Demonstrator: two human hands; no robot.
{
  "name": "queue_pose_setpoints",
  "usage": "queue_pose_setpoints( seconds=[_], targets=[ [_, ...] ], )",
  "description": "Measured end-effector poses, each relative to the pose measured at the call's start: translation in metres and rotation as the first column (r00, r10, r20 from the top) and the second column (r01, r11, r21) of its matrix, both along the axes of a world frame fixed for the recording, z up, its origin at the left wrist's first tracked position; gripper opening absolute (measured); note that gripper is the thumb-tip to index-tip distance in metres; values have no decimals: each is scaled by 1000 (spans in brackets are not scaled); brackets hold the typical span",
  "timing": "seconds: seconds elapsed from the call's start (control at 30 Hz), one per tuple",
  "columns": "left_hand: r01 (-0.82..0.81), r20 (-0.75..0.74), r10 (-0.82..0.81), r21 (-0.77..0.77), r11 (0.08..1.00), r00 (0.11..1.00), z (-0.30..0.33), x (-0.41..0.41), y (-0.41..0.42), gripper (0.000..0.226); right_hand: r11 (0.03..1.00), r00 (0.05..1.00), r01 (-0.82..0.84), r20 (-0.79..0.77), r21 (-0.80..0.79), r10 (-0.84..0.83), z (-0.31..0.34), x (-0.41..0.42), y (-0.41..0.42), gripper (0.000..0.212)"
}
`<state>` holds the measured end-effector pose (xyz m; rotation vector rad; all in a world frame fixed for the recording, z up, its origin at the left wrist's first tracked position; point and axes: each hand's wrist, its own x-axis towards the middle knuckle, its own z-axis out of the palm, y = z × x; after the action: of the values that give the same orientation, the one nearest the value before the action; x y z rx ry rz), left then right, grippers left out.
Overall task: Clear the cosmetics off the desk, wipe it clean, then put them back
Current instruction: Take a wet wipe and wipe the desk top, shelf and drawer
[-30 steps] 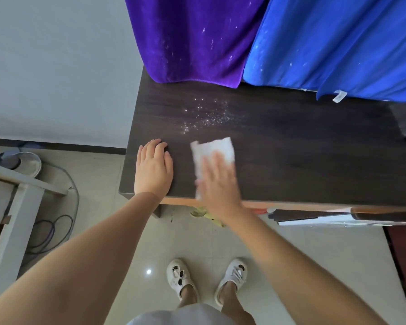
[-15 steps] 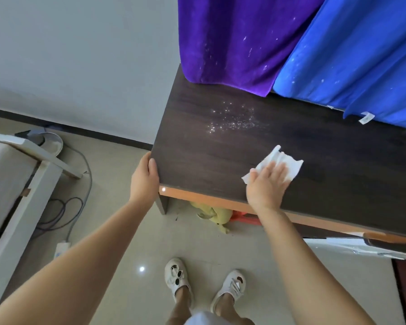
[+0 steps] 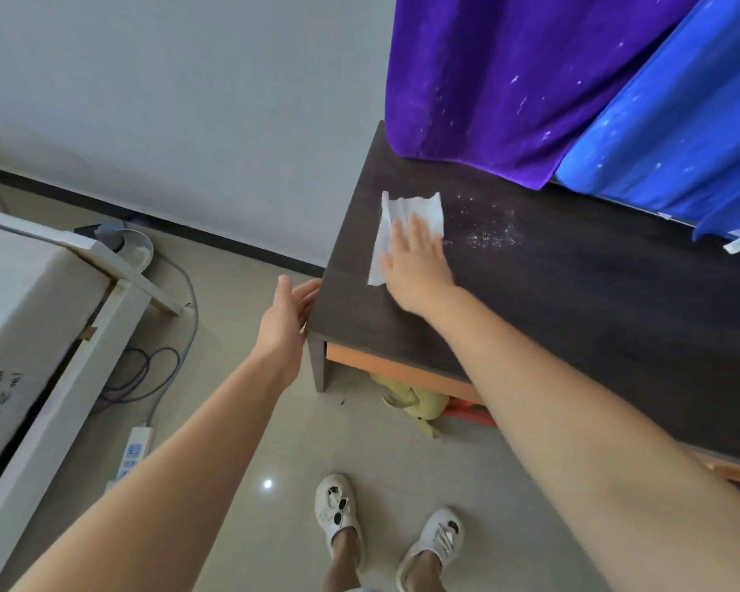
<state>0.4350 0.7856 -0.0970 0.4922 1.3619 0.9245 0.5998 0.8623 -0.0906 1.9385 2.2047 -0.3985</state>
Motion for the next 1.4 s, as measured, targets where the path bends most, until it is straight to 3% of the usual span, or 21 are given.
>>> queue_pose_setpoints(
  seconds=[0.1, 0.17, 0.23, 0.3, 0.4, 0.43, 0.5, 0.57, 0.6, 0.63, 0.73, 0.77, 0.83, 0.9, 0.97, 1.07, 1.2, 1.27, 1.33, 1.4],
  targets=[
    [-36, -90, 32, -45, 998, 995, 3, 1, 8, 50, 976, 974, -215, -60, 42, 217, -13, -36, -52, 61],
    [21, -280, -28, -28, 999, 960, 9, 7, 18, 42, 935, 925, -351, -135, 57, 356, -16, -39, -92, 60],
    [94, -448, -71, 30, 995, 891, 11, 19, 30, 36, 927, 910, -366, -176, 80, 375, -13, -15, -114, 61],
    [156, -586, -103, 39, 987, 804, 10, 38, 39, 38, 967, 946, -240, -204, 88, 253, -13, 29, -120, 67],
    [230, -851, -106, 18, 973, 515, 4, 59, 41, 44, 987, 983, 128, -146, 101, -113, -14, 117, -121, 67],
    [258, -893, -91, 28, 966, 440, 0, 62, 40, 45, 953, 958, 274, -126, 130, -259, -12, 144, -117, 64],
    [287, -922, -95, 19, 958, 376, -1, 63, 40, 45, 814, 827, 563, -105, 146, -553, -8, 183, -98, 60],
    [287, -930, -105, 1, 958, 353, -2, 64, 42, 44, 639, 643, 766, -96, 72, -760, -4, 185, -65, 60],
    [290, -933, -111, -8, 957, 342, -2, 65, 43, 44, 609, 611, 792, -84, 45, -788, -4, 170, -48, 61],
    [292, -936, -116, -15, 956, 332, -1, 66, 43, 44, 649, 649, 760, -77, 35, -757, -6, 148, -31, 62],
    [287, -942, -130, -39, 957, 308, -2, 67, 44, 42, 931, 931, 357, -106, 72, -349, -21, 48, -7, 61],
    [285, -944, -137, -48, 957, 302, -2, 66, 44, 41, 979, 976, 189, -123, 77, -179, -21, 20, -6, 61],
    [278, -947, -140, -57, 959, 290, -4, 67, 46, 41, 997, 990, -58, -128, 59, 65, -17, 1, -2, 59],
    [277, -949, -145, -65, 959, 279, -4, 68, 46, 41, 984, 972, -164, -160, 74, 174, -9, 27, 3, 58],
    [272, -951, -145, -68, 960, 274, -4, 68, 47, 41, 992, 976, -88, -189, 95, 105, -9, 77, -5, 58],
    [272, -951, -140, -63, 960, 275, -5, 68, 47, 40, 938, 942, 325, -131, 124, -309, -14, 171, -36, 56],
    [264, -950, -145, -71, 962, 275, -5, 68, 48, 40, 630, 640, 768, -101, 111, -762, -13, 219, -30, 60],
    [268, -951, -150, -75, 960, 271, -4, 69, 48, 40, 610, 632, 770, -88, 187, -770, -19, 198, 2, 68],
    [270, -952, -154, -80, 959, 263, -4, 70, 48, 39, 767, 794, 595, -26, 241, -608, -25, 145, 35, 67],
    [266, -952, -166, -96, 959, 256, -4, 70, 49, 40, 928, 946, 324, -70, 184, -316, -31, 71, 49, 60]
  ],
)
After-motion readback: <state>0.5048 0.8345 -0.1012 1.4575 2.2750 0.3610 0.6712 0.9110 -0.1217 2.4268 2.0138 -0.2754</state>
